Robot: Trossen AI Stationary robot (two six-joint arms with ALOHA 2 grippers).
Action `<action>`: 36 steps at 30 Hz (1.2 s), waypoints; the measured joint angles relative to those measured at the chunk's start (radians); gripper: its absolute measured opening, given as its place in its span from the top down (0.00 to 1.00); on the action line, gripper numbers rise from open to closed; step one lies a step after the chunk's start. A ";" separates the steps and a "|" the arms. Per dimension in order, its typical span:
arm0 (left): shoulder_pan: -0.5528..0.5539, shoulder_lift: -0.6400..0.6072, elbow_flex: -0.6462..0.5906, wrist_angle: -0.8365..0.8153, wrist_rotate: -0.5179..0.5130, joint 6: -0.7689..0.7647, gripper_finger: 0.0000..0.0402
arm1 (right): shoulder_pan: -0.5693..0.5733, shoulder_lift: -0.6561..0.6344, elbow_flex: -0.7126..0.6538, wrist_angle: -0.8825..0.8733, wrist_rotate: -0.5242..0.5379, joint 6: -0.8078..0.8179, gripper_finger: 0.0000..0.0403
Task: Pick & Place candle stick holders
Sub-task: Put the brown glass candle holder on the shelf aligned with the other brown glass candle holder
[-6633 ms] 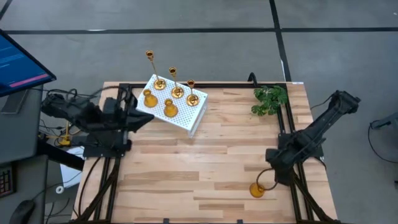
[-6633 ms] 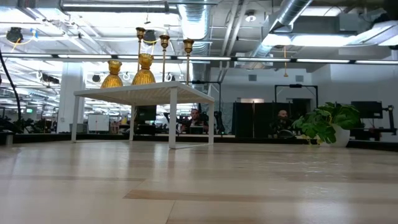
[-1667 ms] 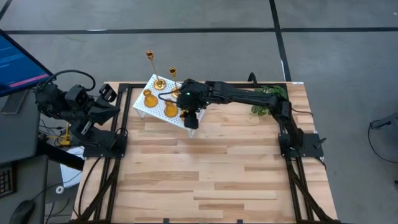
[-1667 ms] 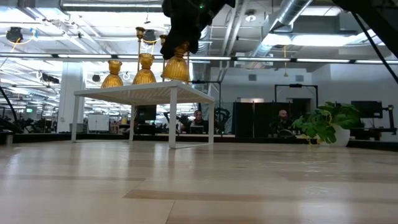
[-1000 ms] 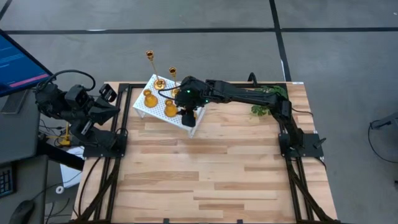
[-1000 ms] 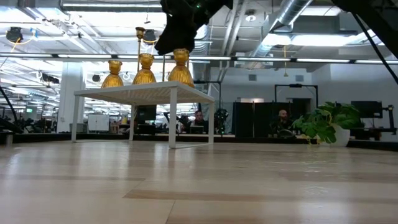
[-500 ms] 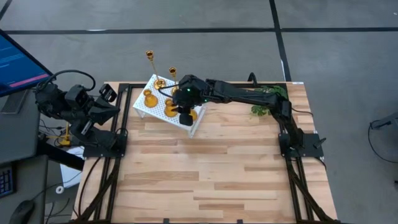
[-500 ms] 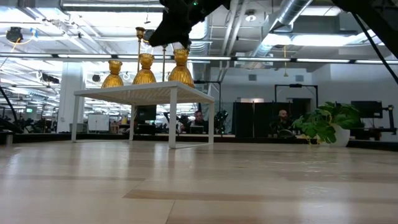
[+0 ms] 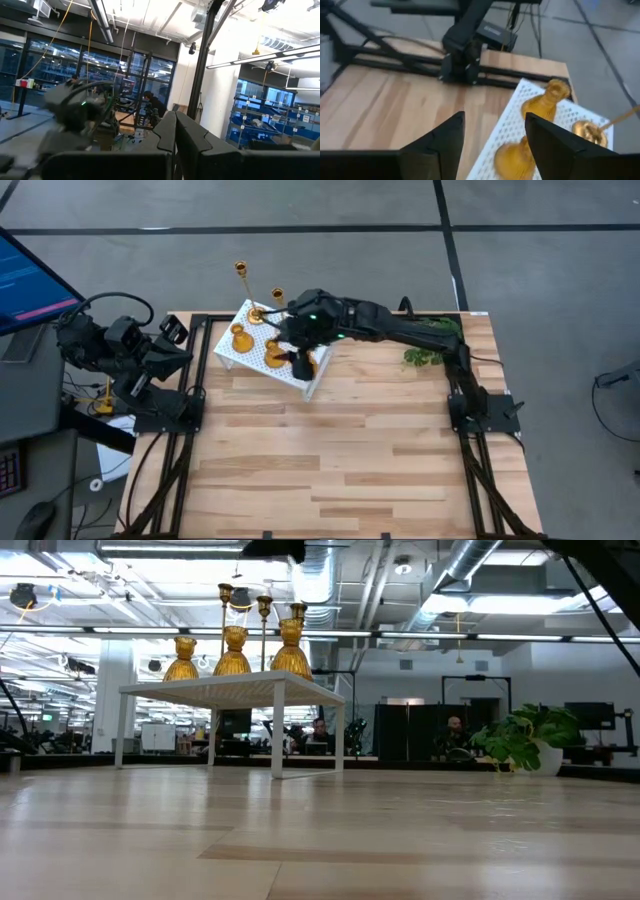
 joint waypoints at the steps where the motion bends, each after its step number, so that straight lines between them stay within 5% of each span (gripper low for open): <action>1: 0.000 0.000 0.000 0.000 0.000 0.000 0.98 | 0.009 -0.018 0.003 -0.040 0.001 0.000 0.51; 4: 0.000 0.000 0.000 0.000 0.000 -0.005 0.98 | 0.047 -0.125 -0.024 -0.186 0.048 0.000 0.54; 7: 0.000 0.000 0.000 0.000 0.000 -0.006 0.98 | 0.101 -0.211 -0.020 -0.412 0.215 0.018 0.63; 10: 0.000 0.000 0.000 0.000 0.000 -0.005 0.98 | 0.151 -0.232 -0.023 -0.575 0.396 0.073 0.79; 13: 0.000 0.000 0.000 0.000 0.000 -0.005 0.98 | 0.170 -0.238 -0.066 -0.575 0.421 0.107 0.96; 21: 0.000 0.000 0.000 -0.001 0.032 -0.004 0.98 | 0.159 -0.297 -0.485 -0.272 0.367 0.136 0.99; 30: 0.000 0.000 0.000 -0.001 0.037 0.027 0.98 | 0.064 -0.548 -1.068 0.429 0.268 0.274 1.00; 36: 0.000 0.000 0.000 0.000 0.037 0.030 0.98 | 0.035 -0.499 -1.221 0.678 0.218 0.357 1.00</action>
